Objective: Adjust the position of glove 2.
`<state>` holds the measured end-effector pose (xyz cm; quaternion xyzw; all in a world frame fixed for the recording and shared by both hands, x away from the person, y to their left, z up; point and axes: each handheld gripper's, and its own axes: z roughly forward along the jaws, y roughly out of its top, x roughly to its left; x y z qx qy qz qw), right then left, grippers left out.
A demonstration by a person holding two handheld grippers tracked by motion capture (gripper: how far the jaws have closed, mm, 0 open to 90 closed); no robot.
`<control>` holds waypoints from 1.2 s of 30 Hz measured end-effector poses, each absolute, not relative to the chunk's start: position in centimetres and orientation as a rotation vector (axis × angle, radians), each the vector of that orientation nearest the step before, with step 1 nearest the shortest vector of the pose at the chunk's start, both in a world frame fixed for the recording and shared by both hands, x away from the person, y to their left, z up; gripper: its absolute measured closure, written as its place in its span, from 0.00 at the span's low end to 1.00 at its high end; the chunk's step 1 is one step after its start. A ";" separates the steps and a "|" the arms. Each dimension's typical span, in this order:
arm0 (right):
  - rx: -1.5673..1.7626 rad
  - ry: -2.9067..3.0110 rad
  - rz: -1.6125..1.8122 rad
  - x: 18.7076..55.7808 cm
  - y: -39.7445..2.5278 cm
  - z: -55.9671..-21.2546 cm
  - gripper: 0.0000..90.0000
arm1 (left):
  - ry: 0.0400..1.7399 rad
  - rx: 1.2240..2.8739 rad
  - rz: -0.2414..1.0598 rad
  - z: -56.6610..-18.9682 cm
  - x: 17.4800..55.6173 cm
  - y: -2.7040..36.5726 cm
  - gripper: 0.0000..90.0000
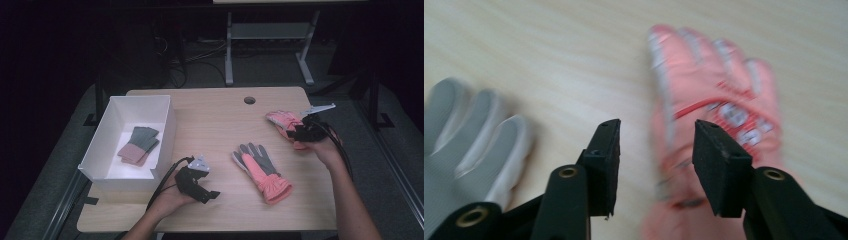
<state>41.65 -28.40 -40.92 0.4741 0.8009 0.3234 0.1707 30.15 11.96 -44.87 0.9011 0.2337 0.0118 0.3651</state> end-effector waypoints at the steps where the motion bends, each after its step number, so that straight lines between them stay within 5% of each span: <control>1: 1.347 2.275 0.919 41.7 -28.4 -40.9 0.61 | 0.601 2.317 0.030 -44.9 30.2 12.0 0.16; 19: 1.474 2.335 0.791 46.5 -30.3 -44.1 0.66 | 0.575 2.347 0.032 -45.1 30.3 11.8 0.16; 24: 1.441 2.340 0.757 46.7 -29.8 -44.6 0.74 | 0.573 2.349 0.030 -45.1 30.3 11.7 0.16; 29: 1.445 2.330 0.795 46.6 -30.2 -44.7 0.94 | 0.563 2.365 0.032 -45.2 30.3 11.6 0.16; 36: 1.454 2.293 0.838 46.2 -30.4 -44.1 0.99 | 0.569 2.361 0.042 -45.0 30.4 12.0 0.16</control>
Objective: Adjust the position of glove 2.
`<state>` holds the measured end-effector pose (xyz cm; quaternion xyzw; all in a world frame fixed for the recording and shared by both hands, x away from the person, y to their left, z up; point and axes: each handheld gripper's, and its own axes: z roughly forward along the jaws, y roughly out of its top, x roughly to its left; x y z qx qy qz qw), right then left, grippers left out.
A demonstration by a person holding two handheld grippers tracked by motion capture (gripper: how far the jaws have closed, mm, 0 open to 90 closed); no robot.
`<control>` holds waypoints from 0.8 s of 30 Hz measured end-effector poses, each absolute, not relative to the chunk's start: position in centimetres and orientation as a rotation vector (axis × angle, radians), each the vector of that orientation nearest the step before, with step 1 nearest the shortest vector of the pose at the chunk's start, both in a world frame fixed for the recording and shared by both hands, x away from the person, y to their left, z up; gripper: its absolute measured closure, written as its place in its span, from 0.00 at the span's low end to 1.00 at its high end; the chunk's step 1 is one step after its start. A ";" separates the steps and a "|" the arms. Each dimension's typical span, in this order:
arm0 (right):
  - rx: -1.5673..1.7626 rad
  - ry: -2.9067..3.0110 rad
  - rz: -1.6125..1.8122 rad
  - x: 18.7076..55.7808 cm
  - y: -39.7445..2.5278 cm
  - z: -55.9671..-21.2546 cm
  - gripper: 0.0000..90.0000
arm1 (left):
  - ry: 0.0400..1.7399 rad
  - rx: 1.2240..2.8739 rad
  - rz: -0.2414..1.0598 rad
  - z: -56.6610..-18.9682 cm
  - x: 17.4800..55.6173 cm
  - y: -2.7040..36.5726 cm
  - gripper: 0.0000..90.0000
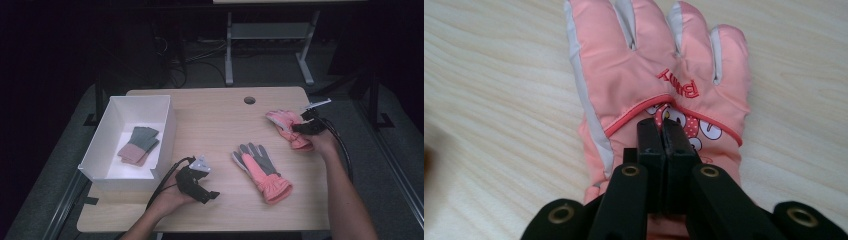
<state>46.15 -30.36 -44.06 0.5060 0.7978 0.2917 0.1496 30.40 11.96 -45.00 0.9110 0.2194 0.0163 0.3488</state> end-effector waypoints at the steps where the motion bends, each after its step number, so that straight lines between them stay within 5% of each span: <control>1: 1.446 2.289 0.852 45.9 -30.4 -43.5 0.99 | 0.578 2.349 0.043 -45.0 30.4 12.0 0.16; 24: 1.378 2.275 1.053 36.2 -27.5 -37.1 0.99 | 0.582 2.331 0.061 -44.8 30.4 12.1 0.16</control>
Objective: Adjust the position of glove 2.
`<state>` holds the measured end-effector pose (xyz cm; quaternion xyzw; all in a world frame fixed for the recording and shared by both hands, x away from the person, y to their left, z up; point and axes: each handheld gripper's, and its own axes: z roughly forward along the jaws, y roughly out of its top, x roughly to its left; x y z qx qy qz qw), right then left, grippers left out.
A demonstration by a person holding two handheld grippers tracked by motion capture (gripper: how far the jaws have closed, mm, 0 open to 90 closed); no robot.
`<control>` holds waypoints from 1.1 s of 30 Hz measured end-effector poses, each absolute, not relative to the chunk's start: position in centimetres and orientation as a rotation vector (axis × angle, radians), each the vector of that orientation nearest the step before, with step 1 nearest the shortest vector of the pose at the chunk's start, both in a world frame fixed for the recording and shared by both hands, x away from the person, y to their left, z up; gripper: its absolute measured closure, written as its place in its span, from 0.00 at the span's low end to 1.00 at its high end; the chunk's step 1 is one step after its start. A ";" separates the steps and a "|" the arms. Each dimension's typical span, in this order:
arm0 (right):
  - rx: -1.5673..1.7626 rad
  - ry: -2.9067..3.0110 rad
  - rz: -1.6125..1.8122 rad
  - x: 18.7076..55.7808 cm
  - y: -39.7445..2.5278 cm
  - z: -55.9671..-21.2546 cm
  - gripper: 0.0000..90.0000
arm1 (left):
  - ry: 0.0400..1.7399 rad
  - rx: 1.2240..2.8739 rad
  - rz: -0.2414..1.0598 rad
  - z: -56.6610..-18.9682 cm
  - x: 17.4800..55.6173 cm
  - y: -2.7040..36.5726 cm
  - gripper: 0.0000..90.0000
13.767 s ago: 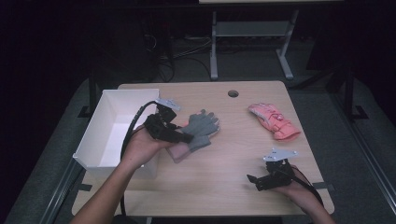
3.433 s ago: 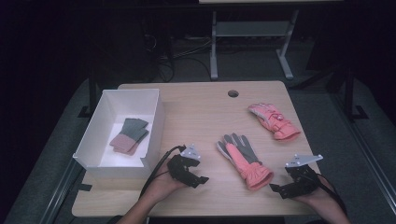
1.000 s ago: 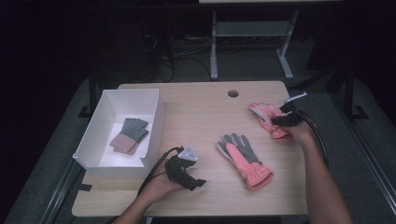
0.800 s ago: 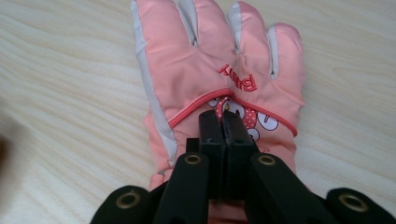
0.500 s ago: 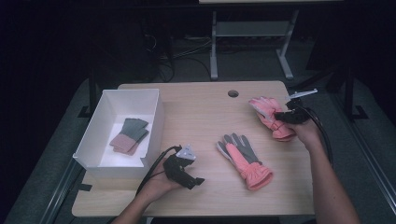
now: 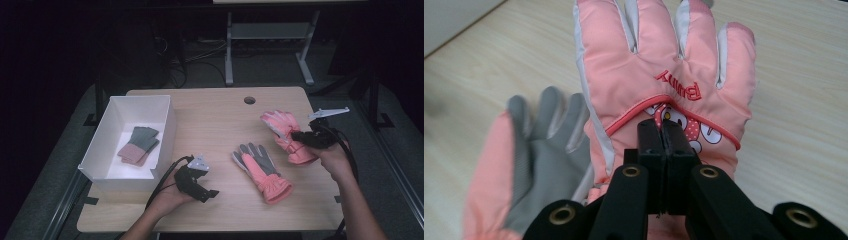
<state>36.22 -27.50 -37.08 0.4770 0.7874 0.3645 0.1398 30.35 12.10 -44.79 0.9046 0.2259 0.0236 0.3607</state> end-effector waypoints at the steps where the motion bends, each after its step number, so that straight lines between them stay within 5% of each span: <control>1: 1.373 2.278 1.059 35.7 -27.4 -37.0 0.99 | 0.583 2.332 0.059 -44.8 30.3 12.1 0.16; 14: 1.380 2.359 1.104 30.9 -24.0 -36.3 0.99 | 0.582 2.329 0.065 -44.6 30.1 12.0 0.16; 33: 1.419 2.440 1.044 31.3 -19.8 -38.7 0.99 | 0.558 2.350 0.069 -44.6 30.0 12.0 0.16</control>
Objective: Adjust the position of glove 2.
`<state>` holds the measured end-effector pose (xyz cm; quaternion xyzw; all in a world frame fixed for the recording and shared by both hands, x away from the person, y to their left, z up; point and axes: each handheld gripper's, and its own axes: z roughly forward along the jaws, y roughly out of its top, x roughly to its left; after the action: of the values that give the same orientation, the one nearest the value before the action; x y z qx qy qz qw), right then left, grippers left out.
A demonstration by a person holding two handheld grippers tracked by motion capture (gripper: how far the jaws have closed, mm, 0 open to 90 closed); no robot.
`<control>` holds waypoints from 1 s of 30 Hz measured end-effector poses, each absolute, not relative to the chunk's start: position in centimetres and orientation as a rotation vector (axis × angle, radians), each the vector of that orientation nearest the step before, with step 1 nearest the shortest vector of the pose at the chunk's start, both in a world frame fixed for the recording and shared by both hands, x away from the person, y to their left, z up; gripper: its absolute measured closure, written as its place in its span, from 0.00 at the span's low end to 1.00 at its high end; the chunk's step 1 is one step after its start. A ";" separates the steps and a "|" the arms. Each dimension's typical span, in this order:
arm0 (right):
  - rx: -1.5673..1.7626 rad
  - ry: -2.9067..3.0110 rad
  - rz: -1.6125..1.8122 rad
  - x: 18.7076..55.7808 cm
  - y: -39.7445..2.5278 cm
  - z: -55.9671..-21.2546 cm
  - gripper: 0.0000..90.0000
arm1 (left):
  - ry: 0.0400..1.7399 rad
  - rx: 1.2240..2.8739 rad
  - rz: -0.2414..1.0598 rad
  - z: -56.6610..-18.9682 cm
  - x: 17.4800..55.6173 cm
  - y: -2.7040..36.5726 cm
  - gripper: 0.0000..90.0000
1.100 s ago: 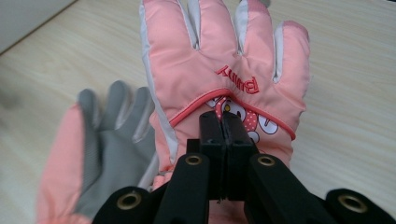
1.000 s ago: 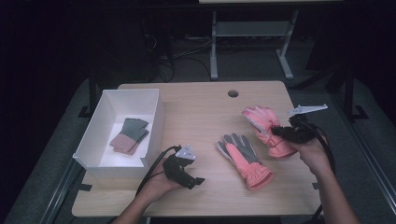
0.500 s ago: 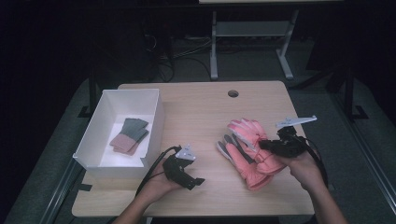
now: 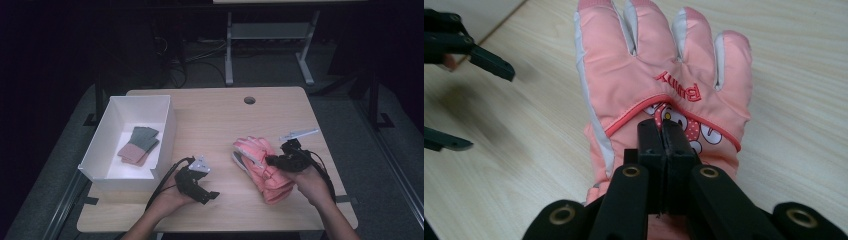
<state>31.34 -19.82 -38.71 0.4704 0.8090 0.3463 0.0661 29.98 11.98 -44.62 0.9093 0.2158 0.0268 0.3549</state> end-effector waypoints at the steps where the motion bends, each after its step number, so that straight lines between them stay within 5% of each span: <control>1: 1.416 2.446 1.027 31.3 -19.6 -38.9 0.99 | 0.558 2.350 0.069 -44.6 30.0 12.0 0.16; 9: 1.370 2.489 0.932 31.5 -18.4 -40.4 0.97 | 0.547 2.370 0.068 -44.8 30.0 11.9 0.16; 12: 1.341 2.494 0.958 31.6 -18.6 -40.4 0.86 | 0.547 2.372 0.059 -44.8 30.0 11.9 0.19; 13: 1.303 2.491 1.004 31.4 -19.0 -39.9 0.74 | 0.563 2.354 0.057 -44.8 29.9 11.9 0.22; 18: 1.232 2.443 1.115 31.2 -20.1 -38.7 0.63 | 0.565 2.331 0.069 -44.5 30.0 12.1 0.30; 23: 1.137 2.359 1.198 30.9 -22.2 -37.6 0.77 | 0.576 2.321 0.069 -44.2 29.9 12.3 0.64; 24: 1.113 2.339 1.206 30.9 -23.3 -37.5 0.91 | 0.571 2.329 0.053 -44.1 29.9 12.4 0.72; 30: 1.120 2.327 1.151 30.5 -26.2 -38.6 1.00 | 0.618 2.319 0.045 -43.3 30.1 12.0 1.00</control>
<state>30.50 -26.24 -38.59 0.3914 0.8128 0.4021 0.1565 30.07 11.97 -43.33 0.9005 0.2399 0.0174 0.3623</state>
